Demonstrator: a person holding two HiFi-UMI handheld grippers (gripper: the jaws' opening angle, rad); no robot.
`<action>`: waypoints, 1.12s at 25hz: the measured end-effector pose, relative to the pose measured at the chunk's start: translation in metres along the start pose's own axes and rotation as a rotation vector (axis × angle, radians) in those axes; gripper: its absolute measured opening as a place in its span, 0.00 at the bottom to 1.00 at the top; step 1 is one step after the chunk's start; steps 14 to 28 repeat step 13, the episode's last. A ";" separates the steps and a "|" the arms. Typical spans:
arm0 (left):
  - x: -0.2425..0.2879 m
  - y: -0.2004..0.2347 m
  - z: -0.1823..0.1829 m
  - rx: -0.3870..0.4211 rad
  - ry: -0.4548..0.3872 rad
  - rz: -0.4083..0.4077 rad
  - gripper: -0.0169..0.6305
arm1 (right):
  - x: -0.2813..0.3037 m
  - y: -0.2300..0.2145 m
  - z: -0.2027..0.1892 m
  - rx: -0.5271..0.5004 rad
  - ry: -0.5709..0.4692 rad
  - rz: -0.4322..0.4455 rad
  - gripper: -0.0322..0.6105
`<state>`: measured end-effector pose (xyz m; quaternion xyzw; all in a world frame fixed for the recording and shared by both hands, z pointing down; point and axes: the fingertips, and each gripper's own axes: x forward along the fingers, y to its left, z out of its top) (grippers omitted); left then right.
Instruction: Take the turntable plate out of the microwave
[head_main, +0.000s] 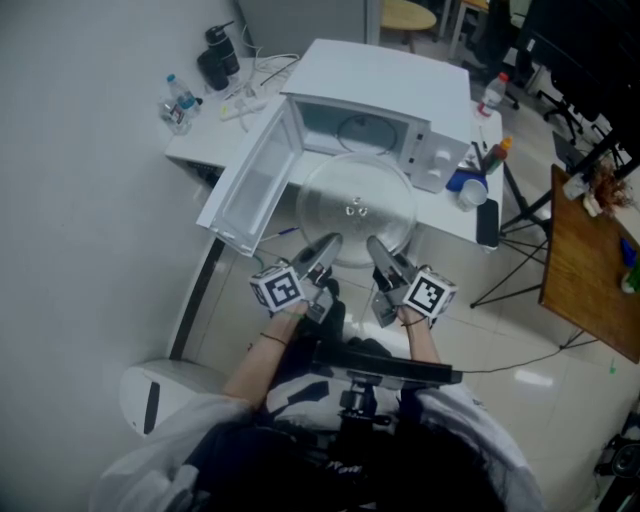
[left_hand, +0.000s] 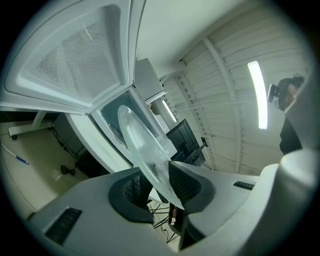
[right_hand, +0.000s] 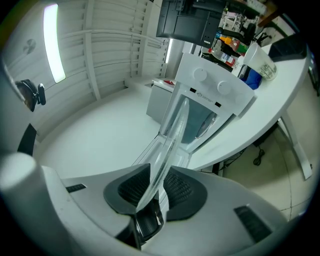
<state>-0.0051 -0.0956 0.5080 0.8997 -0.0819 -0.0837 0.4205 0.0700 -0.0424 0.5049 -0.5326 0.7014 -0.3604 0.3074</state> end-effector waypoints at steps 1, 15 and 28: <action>0.001 0.000 0.000 0.002 0.001 -0.003 0.17 | 0.000 0.000 0.000 0.000 0.000 0.000 0.19; 0.006 -0.001 0.000 -0.008 0.004 -0.002 0.17 | -0.001 -0.002 0.004 -0.001 -0.002 -0.002 0.19; 0.006 -0.001 0.000 -0.008 0.004 -0.002 0.17 | -0.001 -0.002 0.004 -0.001 -0.002 -0.002 0.19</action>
